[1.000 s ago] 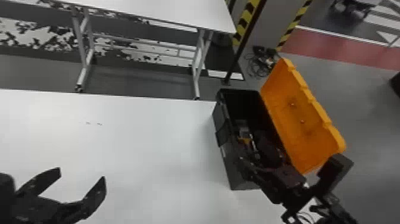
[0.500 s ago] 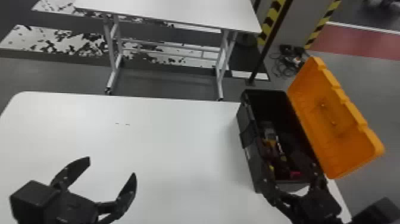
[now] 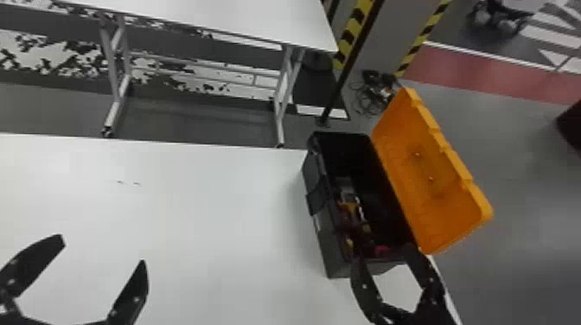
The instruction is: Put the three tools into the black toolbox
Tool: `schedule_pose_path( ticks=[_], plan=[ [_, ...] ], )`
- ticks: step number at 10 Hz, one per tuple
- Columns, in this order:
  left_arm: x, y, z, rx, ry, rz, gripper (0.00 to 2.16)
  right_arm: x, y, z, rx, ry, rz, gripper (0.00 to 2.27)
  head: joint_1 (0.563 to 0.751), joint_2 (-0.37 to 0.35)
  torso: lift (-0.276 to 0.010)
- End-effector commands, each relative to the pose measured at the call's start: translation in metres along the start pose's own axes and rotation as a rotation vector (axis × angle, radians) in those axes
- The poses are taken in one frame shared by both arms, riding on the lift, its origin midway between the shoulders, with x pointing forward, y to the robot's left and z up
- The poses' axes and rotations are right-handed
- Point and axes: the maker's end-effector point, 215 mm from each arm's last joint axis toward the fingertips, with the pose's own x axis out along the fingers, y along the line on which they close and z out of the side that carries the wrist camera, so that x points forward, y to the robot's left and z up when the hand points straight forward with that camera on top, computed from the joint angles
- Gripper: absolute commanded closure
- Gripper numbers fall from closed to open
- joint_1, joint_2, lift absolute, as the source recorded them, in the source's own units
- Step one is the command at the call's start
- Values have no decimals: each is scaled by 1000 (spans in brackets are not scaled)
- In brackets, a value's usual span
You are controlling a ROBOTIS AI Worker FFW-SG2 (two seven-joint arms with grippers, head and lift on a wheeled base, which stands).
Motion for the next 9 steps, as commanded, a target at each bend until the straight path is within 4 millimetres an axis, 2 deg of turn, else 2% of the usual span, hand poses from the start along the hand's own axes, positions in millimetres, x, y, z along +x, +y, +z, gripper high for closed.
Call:
schedule_pose_path(
  ticks=[1,4,6,9],
  plan=[
    [-6,4,-2,0,-16,26,12,-8,-4,-7,-4,-2,-14,80,695,-336,-51],
    [-14,16,-7,-12,-11,80,9,-19,-15,-10,-17,-7,-42,83,695,-339,-51],
    [-14,13,2,-14,-47,69,9,-23,-16,-6,-24,-16,-46,83,695,-350,-51],
    [-14,13,6,-13,-59,69,9,-24,-18,-2,-22,-31,-53,83,695,-350,-51]
  ],
)
